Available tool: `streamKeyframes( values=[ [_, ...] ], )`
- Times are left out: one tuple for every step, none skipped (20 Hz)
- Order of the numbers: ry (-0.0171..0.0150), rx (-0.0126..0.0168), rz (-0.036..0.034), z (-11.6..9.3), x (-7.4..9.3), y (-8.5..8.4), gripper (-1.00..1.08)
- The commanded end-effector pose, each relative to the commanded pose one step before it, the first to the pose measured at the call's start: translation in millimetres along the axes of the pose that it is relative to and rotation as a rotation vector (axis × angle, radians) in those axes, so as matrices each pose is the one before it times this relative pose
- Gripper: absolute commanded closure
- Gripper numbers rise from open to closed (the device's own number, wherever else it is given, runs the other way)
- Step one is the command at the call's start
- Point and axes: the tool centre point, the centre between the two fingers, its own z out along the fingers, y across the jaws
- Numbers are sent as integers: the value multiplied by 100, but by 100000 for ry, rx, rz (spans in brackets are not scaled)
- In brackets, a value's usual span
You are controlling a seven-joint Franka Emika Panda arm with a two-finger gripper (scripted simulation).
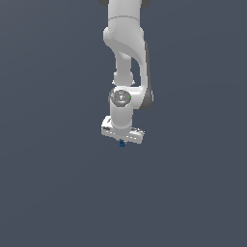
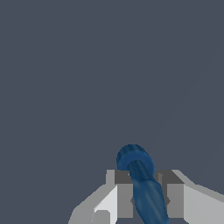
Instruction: Pick up the object and move it to a goal position.
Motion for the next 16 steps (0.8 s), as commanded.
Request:
streamKeyframes(
  values=[
    [70,20,1,10,29,-9,108],
    [0,0,0,0,0,0,108],
    [0,0,0,0,0,0,108],
    [0,0,0,0,0,0,108],
    [0,0,0,0,0,0,108],
    [0,0,0,0,0,0,108],
    [0,0,0,0,0,0,108],
    [0,0,0,-4,0,0,108],
    [0,0,0,-31,7,19,108],
    [0,0,0,-93,22,56,108],
    [0,0,0,-156,36,93,108],
    [0,0,0,-219,51,131,108],
    [0,0,0,-284,66,169,108],
    [0,0,0,-350,82,208,108],
    [0,0,0,-416,98,248,108],
    [0,0,0,-481,114,286,108]
  ],
)
